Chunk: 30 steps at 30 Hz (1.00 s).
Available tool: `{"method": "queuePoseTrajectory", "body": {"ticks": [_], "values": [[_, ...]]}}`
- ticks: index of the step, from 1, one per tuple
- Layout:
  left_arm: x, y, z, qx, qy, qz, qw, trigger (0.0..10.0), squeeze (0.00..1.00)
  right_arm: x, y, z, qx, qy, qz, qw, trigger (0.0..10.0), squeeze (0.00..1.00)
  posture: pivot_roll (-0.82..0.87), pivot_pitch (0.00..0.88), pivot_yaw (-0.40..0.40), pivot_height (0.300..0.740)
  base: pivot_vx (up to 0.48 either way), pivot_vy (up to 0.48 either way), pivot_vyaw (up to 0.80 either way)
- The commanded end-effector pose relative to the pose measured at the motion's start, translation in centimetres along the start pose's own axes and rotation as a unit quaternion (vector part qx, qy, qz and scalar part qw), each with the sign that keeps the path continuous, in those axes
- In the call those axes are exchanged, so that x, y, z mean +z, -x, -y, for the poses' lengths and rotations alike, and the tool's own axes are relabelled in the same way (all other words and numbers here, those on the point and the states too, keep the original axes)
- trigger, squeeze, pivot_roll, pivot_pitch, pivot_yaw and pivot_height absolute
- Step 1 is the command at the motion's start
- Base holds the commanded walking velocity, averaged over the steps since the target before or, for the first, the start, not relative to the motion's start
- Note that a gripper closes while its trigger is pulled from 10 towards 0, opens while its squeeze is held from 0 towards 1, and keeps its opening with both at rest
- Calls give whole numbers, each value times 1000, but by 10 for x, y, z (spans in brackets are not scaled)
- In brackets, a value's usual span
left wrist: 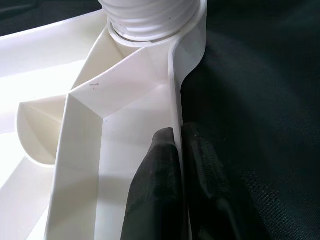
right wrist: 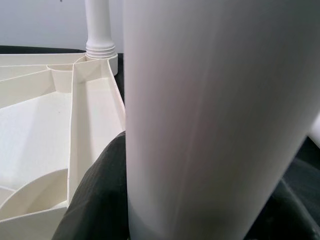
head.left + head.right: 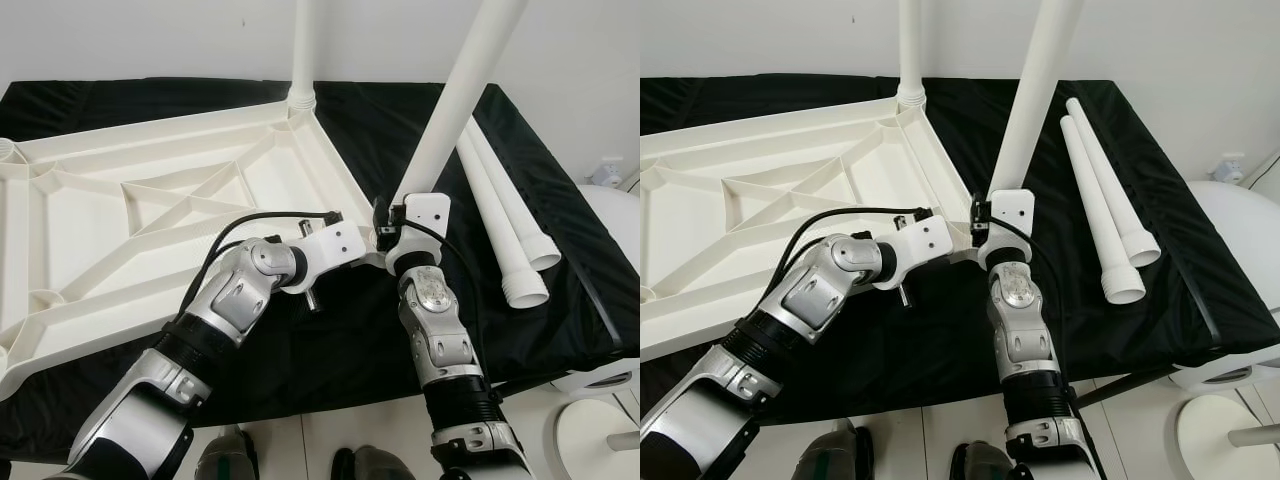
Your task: Building children table
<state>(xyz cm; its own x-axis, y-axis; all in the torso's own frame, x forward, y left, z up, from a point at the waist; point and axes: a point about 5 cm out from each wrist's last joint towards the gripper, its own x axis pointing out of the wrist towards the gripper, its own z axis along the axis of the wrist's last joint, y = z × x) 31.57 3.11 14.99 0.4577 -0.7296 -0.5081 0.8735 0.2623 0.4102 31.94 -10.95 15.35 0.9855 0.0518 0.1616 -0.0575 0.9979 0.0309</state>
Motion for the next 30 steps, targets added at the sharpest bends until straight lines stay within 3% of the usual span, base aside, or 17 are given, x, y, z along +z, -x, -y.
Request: {"method": "queuePoseTrajectory", "body": {"ticks": [1, 2, 3, 4, 5, 15, 16, 18, 19, 30], "values": [[7, -4, 7, -4, -15, 16, 1000, 10000, 0, -2, 4, -8, 24, -6, -5, 1000, 10000, 0, 2, 31, -62, 740, 0, 0, 0], [7, -4, 7, -4, -15, 16, 1000, 10000, 0, -2, 4, -8, 24, -6, -5, 1000, 10000, 0, 2, 31, -62, 740, 0, 0, 0], [7, -4, 7, -4, -14, 16, 1000, 10000, 0, -2, 4, -6, 23, -7, -4, 1000, 10000, 682, 2, 31, -62, 740, 0, 0, 0], [7, -4, 7, -4, -14, 16, 1000, 10000, 0, -2, 4, -6, 23, -7, -4, 1000, 10000, 682, 2, 31, -62, 740, 0, 0, 0], [8, -5, 7, -3, -14, 16, 1000, 10000, 0, 0, 4, -2, 23, -6, 1, 1000, 10000, 1000, -3, 34, -62, 740, 0, 0, 0], [8, -6, 7, -4, -12, 17, 1000, 10000, 0, 4, -1, 18, 48, 6, 10, 999, 10000, 1000, -8, 42, -62, 740, 0, 0, 0], [7, -6, 7, -3, -10, 16, 1000, 10000, 0, 6, -5, 25, 86, 3, 10, 996, 10000, 220, -7, 44, -60, 740, 0, 0, 0], [7, -6, 7, -3, -10, 15, 1000, 10000, 0, 6, -5, 26, 95, 0, 8, 995, 10000, 220, -7, 44, -60, 740, 0, 0, 0], [7, -6, 7, -3, -10, 15, 1000, 10000, 0, 7, -6, 27, 104, 3, 11, 994, 10000, 0, -6, 47, -59, 740, 0, 0, 0], [7, -5, 5, 1, -9, 14, 1000, 10000, 0, 8, -10, 38, 210, 19, 4, 978, 10000, 0, -6, 57, -48, 740, 0, 0, 0]]}}
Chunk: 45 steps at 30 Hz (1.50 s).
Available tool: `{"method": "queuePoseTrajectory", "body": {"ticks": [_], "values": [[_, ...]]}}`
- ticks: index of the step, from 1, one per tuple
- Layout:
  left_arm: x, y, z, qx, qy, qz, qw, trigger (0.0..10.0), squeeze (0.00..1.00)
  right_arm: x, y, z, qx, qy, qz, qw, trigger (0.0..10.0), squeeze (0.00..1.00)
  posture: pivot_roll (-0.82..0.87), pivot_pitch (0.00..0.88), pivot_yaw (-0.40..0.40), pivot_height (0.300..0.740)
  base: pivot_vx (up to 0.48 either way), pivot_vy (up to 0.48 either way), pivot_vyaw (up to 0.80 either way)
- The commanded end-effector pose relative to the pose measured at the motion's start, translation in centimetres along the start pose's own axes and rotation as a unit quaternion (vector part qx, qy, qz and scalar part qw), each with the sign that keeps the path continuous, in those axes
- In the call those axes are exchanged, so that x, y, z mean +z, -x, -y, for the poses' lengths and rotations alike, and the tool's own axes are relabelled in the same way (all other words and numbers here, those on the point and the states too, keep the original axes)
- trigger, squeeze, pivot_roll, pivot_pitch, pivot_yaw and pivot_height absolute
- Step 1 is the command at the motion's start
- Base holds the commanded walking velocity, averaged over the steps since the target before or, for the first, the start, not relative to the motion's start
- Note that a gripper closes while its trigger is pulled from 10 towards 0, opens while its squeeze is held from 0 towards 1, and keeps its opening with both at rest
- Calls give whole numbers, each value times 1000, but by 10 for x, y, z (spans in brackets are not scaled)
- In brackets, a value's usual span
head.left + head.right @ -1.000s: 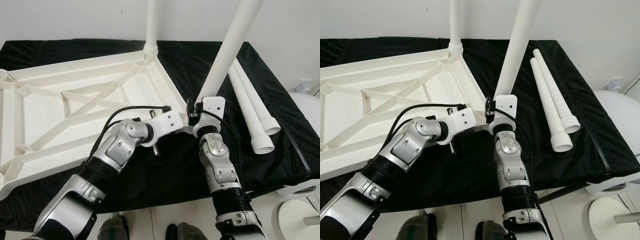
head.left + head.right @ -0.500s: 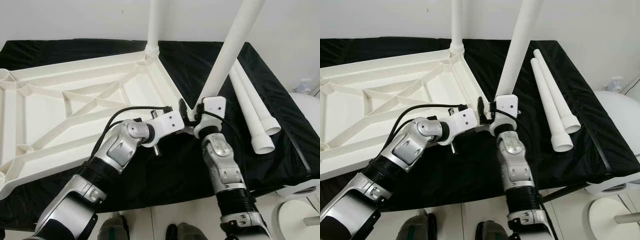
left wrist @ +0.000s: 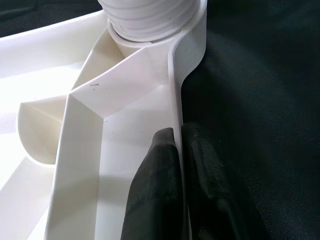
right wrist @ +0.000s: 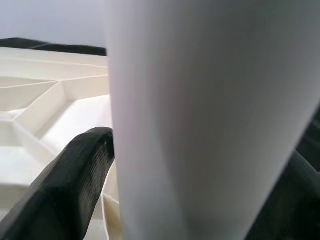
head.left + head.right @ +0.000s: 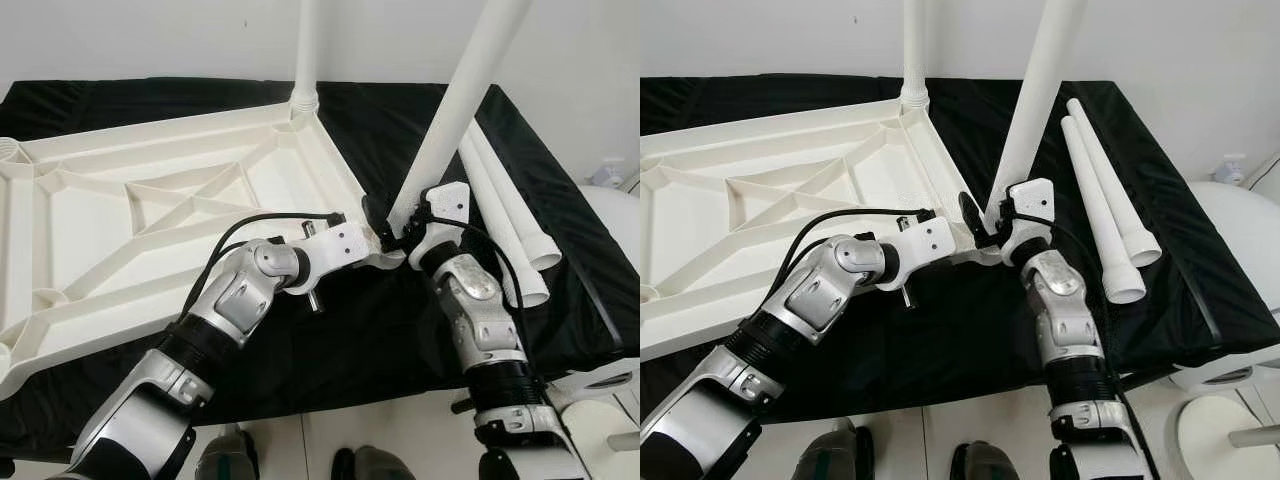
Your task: Building children table
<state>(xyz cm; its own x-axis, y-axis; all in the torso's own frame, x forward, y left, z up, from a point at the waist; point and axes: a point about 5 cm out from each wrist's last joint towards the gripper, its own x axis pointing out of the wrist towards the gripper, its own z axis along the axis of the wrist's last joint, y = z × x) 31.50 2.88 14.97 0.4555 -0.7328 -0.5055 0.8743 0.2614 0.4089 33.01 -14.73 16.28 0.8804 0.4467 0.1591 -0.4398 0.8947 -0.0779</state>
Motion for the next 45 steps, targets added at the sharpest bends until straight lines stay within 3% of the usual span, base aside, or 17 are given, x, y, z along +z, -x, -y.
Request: {"method": "queuePoseTrajectory", "body": {"ticks": [1, 2, 7, 22, 23, 24, 25, 31, 32, 34, 35, 45], "values": [[5, -3, 3, 2, -10, 12, 1000, 10000, 0, -1, 0, 2, 24, -3, -1, 1000, 10000, 0, -6, 58, -44, 740, 0, 0, 0], [5, -2, 1, 3, -10, 11, 1000, 10000, 0, 0, 1, 8, 60, -1, -5, 998, 10000, 0, -5, 60, -41, 740, 0, 0, 0], [5, -1, -1, 5, -11, 10, 1000, 10000, 0, 0, 4, 17, 101, -1, -13, 995, 10000, 0, -4, 60, -37, 740, 0, 0, 0], [6, -1, -2, 5, -12, 10, 1000, 10000, 0, -5, 10, 35, 178, -1, -50, 983, 10000, 0, -3, 62, -31, 740, 0, 0, 0], [6, -1, -2, 5, -12, 10, 1000, 10000, 0, -5, 10, 36, 182, -2, -49, 982, 2235, 0, -3, 62, -32, 740, 0, 0, 0], [6, -1, -2, 5, -12, 10, 1000, 10000, 0, -5, 10, 36, 182, -2, -49, 982, 2235, 0, -3, 62, -32, 740, 0, 0, 0], [6, -1, -2, 5, -11, 10, 1000, 10000, 0, -5, 10, 37, 188, -2, -48, 981, 0, 0, -3, 61, -32, 740, 0, 0, 0], [6, -1, -2, 5, -11, 11, 1000, 10000, 0, -5, 10, 38, 193, -1, -47, 980, 0, 0, -6, 61, -32, 740, 0, 0, 0], [6, -1, -2, 5, -11, 11, 1000, 10000, 0, -5, 11, 37, 195, -1, -48, 980, 588, 0, -7, 61, -32, 740, 0, 0, 0], [7, -1, -2, 5, -11, 11, 1000, 10000, 0, -6, 11, 36, 197, 0, -50, 979, 588, 0, -7, 61, -32, 740, 0, 0, 0], [7, -1, -2, 5, -11, 12, 1000, 10000, 0, -7, 10, 36, 196, 1, -51, 979, 10000, 0, -7, 61, -32, 740, 0, 0, 0], [6, 0, -2, 5, -11, 11, 1000, 10000, 0, -7, 8, 27, 170, -14, -35, 985, 10000, 0, -7, 63, -33, 740, 0, 0, 0]]}}
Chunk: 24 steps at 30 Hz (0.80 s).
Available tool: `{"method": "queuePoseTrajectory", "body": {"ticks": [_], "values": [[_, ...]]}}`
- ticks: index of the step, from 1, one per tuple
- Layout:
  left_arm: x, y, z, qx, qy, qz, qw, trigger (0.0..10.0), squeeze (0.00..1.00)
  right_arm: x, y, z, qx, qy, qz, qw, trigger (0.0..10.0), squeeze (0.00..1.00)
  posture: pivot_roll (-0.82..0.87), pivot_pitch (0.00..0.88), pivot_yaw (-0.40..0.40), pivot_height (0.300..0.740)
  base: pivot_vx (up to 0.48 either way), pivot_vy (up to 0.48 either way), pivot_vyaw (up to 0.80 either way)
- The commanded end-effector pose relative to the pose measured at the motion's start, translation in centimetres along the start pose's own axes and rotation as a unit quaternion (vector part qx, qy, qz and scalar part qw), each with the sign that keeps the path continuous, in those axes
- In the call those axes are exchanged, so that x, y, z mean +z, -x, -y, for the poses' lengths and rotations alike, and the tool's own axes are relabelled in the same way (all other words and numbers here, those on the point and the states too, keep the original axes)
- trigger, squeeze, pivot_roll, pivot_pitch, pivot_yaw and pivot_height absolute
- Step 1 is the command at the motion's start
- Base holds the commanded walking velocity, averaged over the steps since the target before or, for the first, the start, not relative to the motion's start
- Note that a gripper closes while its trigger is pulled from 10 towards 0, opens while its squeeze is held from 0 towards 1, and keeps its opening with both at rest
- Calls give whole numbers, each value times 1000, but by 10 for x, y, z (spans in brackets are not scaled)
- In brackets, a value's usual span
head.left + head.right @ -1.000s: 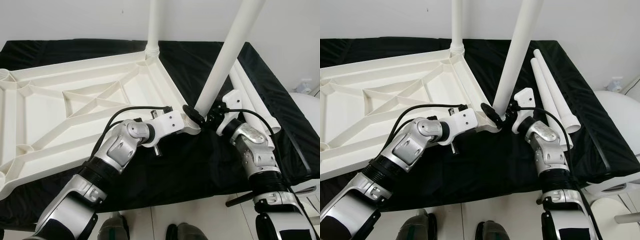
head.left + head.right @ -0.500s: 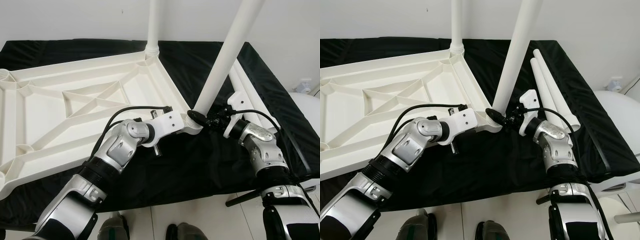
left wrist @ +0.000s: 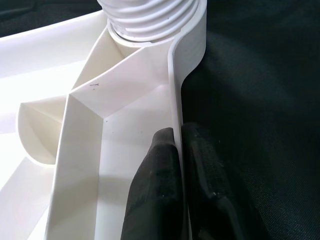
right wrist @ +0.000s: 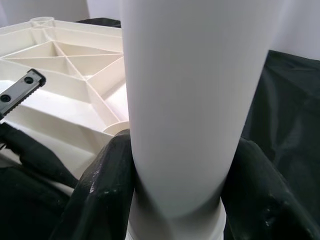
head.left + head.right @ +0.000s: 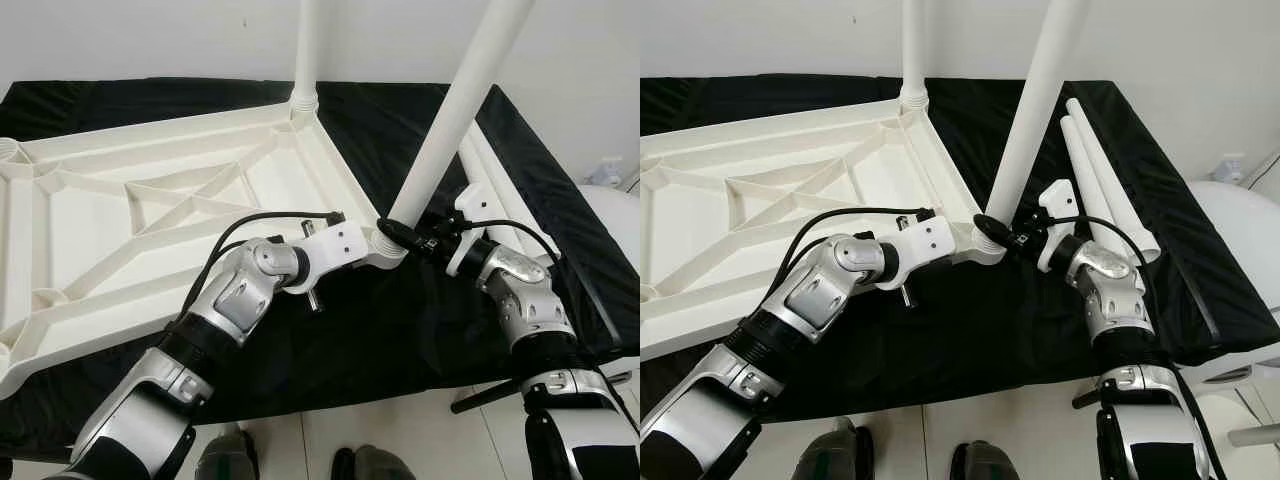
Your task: Building children table
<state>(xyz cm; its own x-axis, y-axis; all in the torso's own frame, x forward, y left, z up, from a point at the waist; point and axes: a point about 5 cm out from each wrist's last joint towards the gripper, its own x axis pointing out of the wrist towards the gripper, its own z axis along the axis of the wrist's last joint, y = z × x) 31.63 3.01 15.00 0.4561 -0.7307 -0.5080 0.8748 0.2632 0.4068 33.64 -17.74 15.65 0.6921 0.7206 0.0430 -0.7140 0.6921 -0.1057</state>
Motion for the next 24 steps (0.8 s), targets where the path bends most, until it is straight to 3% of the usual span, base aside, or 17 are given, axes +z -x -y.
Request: {"method": "queuePoseTrajectory", "body": {"ticks": [1, 9, 18, 24], "values": [[7, -1, -1, 5, -12, 12, 1000, 10000, 0, 1, -3, -3, -6, -11, 13, 1000, 10000, 0, -6, 63, -34, 740, 0, 0, 0], [6, -1, 0, 4, -11, 11, 1000, 10000, 0, 7, -17, -29, -45, -16, 55, 997, 10000, 0, -6, 64, -35, 740, 0, 0, 0], [6, -1, 1, 3, -11, 10, 1000, 10000, 0, 8, -20, -37, -81, -13, 60, 995, 10000, 0, -5, 65, -36, 740, 0, 0, 0], [5, -2, 4, -2, -11, 11, 1000, 10000, 0, 13, -29, -54, -152, -6, 67, 986, 10000, 0, -5, 61, -43, 740, 0, 0, 0]]}}
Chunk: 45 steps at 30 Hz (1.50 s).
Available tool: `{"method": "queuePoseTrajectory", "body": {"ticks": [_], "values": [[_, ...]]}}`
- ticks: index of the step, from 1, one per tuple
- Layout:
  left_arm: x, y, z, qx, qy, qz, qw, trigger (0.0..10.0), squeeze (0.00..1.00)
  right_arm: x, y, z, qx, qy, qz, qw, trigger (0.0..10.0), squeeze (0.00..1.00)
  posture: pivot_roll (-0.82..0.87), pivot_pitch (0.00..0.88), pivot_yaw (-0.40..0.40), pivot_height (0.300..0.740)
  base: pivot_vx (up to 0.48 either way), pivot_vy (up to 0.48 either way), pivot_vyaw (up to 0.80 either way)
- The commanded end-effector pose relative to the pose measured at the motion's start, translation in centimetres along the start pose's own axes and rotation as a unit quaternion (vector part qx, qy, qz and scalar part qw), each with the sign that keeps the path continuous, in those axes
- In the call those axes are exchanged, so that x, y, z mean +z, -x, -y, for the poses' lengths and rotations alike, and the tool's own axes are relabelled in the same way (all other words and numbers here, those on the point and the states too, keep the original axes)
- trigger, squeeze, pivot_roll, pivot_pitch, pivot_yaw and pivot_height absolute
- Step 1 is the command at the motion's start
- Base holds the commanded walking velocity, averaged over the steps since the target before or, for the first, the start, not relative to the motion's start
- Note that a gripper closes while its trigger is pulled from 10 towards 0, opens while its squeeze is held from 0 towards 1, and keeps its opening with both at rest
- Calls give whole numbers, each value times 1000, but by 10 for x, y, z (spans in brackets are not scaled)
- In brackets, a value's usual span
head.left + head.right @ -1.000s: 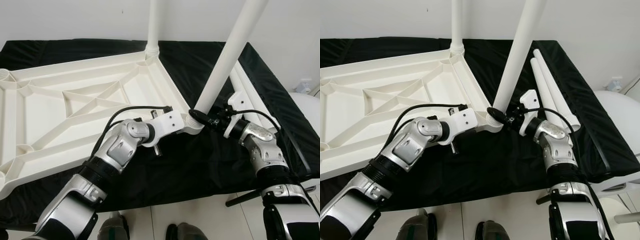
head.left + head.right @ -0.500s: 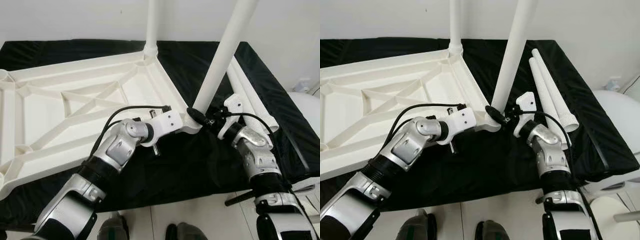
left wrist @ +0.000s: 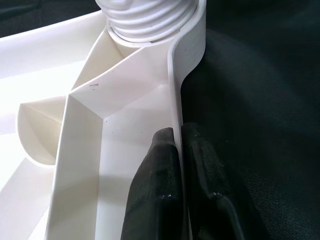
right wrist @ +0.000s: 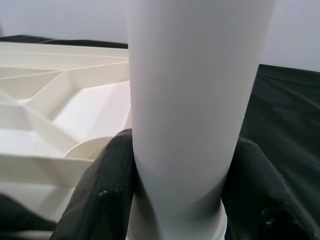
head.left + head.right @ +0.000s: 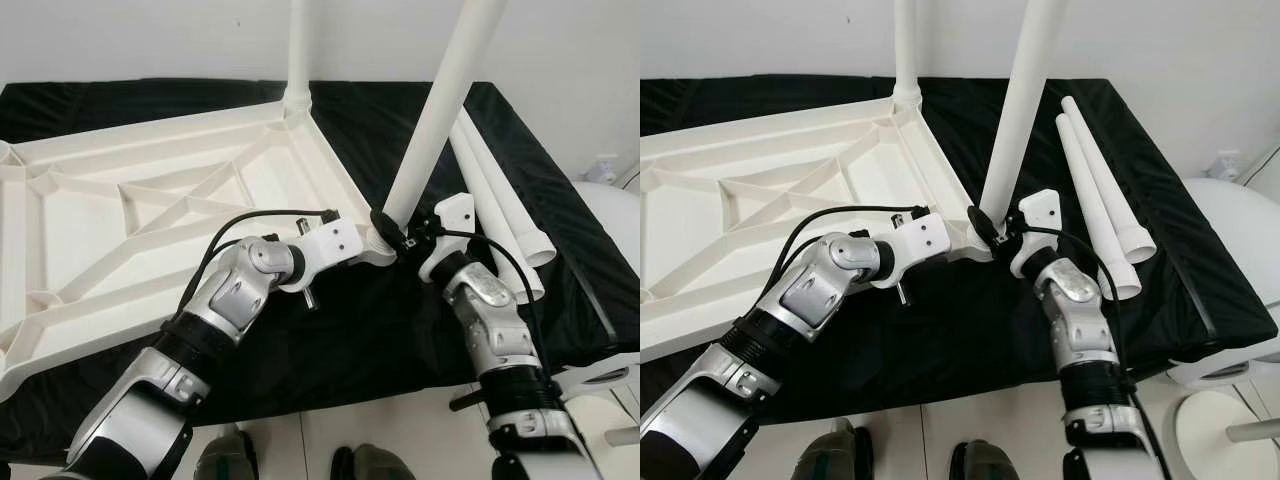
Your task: Building children table
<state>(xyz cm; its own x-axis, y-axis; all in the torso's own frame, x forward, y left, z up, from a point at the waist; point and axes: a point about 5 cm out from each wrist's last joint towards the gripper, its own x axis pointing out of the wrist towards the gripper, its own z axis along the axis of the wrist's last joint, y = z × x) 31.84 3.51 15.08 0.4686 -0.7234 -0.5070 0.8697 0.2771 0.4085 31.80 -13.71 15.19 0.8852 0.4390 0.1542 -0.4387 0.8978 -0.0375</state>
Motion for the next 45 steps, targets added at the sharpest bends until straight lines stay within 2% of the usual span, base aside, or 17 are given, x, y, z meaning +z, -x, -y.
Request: {"method": "queuePoseTrajectory", "body": {"ticks": [1, 7, 10, 15, 25, 26, 32, 37, 41, 42, 43, 45], "values": [[8, -5, 8, -8, -15, 14, 1000, 10000, 0, 13, -9, -20, 7, 1, 27, 1000, 10000, 0, -1, 58, -47, 740, 0, 0, 0], [8, -5, 8, -7, -14, 13, 1000, 10000, 0, 16, -10, -34, -55, -6, 29, 998, 10000, 0, 1, 49, -49, 740, 0, 0, 0], [8, -5, 9, -7, -14, 13, 1000, 10000, 0, 16, -10, -36, -62, -12, 27, 998, 10000, 0, 1, 49, -49, 740, 0, 0, 0], [8, -5, 9, -8, -15, 13, 1000, 10000, 0, 17, -10, -44, -125, -3, 17, 992, 10000, 0, 3, 42, -50, 740, 0, 0, 0], [7, -5, 10, -10, -15, 12, 1000, 10000, 0, 16, -8, -48, -143, -13, 7, 990, 10000, 0, 1, 43, -47, 740, 0, 0, 0], [7, -5, 10, -10, -15, 12, 1000, 10000, 0, 17, -8, -48, -137, -21, 8, 990, 10000, 1000, 0, 45, -47, 740, 0, 0, 0], [8, -5, 10, -10, -13, 13, 1000, 10000, 0, 20, -7, -48, -115, -33, 18, 993, 10000, 1000, 0, 49, -49, 740, 0, 0, 0], [9, -6, 10, -10, -13, 13, 1000, 10000, 0, 20, -4, -40, -101, -24, 21, 994, 10000, 1000, -4, 50, -47, 740, 0, 0, 0], [9, -6, 9, -8, -13, 14, 1000, 10000, 0, 19, 0, -19, -87, -7, 19, 996, 10000, 1000, -6, 54, -45, 740, 0, 0, 0], [9, -6, 9, -8, -13, 14, 1000, 10000, 0, 19, 0, -19, -87, -7, 19, 996, 10000, 1000, -6, 54, -45, 740, 0, 0, 0], [9, -6, 8, -8, -13, 14, 1000, 10000, 0, 19, 1, -14, -74, 4, 18, 997, 10000, 0, -7, 59, -44, 740, 0, 0, 0], [9, -5, 8, -8, -13, 14, 1000, 10000, 0, 19, 1, -12, -68, 10, 18, 997, 10000, 0, -7, 60, -43, 740, 0, 0, 0]]}}
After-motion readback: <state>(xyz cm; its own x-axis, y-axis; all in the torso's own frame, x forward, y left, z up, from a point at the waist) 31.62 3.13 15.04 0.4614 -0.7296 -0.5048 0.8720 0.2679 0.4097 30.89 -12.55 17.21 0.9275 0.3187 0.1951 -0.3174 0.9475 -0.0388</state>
